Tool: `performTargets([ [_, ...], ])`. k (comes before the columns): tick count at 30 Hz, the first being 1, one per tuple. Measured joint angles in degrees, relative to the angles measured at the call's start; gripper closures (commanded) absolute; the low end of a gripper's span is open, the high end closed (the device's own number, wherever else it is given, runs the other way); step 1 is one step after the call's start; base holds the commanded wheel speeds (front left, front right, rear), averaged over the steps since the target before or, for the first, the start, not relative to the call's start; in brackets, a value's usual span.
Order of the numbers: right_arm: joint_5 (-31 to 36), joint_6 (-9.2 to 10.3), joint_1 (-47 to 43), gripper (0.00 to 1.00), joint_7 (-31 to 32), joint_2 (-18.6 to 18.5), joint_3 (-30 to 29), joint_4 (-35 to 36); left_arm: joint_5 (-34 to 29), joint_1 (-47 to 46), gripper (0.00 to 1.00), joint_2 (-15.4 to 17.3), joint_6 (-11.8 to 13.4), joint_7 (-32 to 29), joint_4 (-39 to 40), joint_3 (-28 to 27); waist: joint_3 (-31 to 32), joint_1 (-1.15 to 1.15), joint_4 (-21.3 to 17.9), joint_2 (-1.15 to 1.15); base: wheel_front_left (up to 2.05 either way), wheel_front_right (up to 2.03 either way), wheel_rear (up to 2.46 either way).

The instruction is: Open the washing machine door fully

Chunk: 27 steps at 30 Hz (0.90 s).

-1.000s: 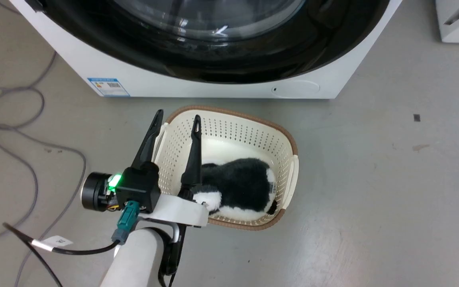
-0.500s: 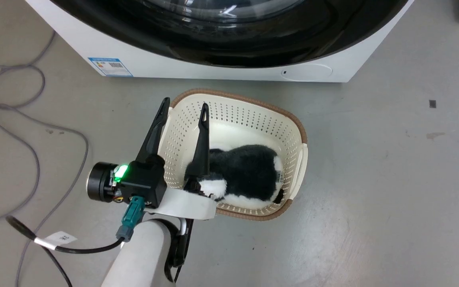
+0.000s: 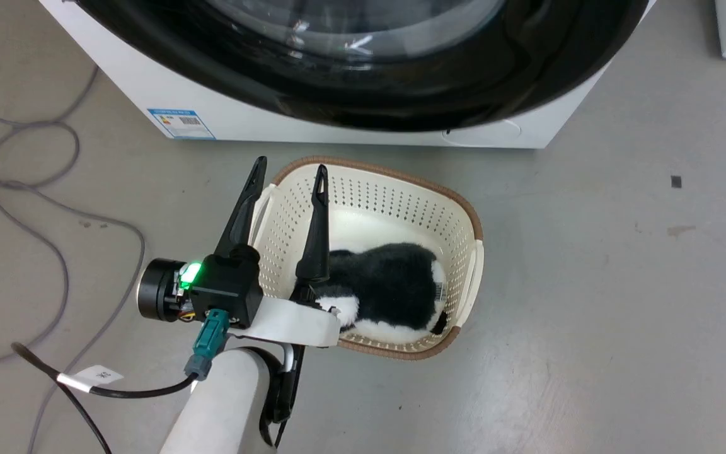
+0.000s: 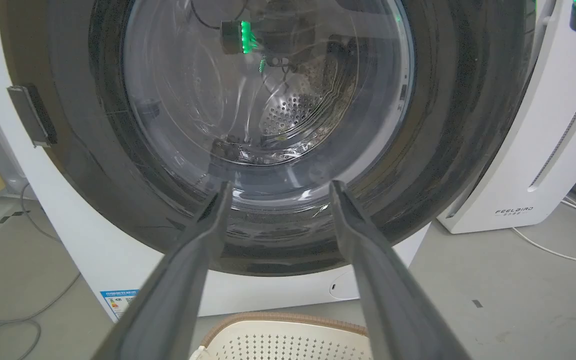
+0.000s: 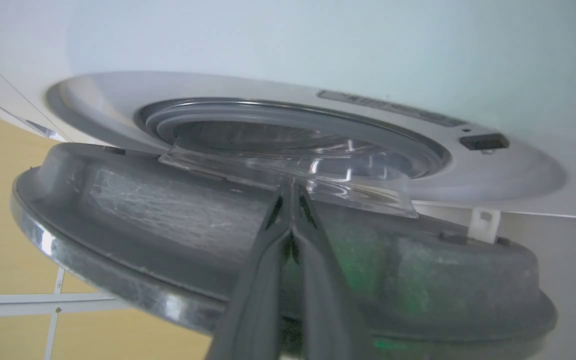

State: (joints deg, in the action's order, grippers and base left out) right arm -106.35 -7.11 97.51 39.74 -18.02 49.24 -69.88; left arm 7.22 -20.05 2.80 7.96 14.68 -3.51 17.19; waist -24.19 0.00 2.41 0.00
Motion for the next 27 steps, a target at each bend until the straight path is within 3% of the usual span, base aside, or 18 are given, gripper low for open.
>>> performTargets([
  [13, -1.23, 0.0, -10.54, 1.0, 2.09, -0.34, -0.21, 4.5, -0.02, 4.03, 0.0, 0.12, -0.11, 0.0, -1.99, -1.34, 5.63, 0.0, 0.0, 0.0, 0.0, 0.0, 0.0],
  [27, -3.8, 0.0, -24.1, 1.0, 3.86, -0.98, 0.12, 15.38, -0.02, 11.12, 0.0, 2.11, -0.4, 0.0, -3.88, -4.81, 13.61, 0.0, 0.03, 0.0, 0.0, 0.0, 0.0],
])
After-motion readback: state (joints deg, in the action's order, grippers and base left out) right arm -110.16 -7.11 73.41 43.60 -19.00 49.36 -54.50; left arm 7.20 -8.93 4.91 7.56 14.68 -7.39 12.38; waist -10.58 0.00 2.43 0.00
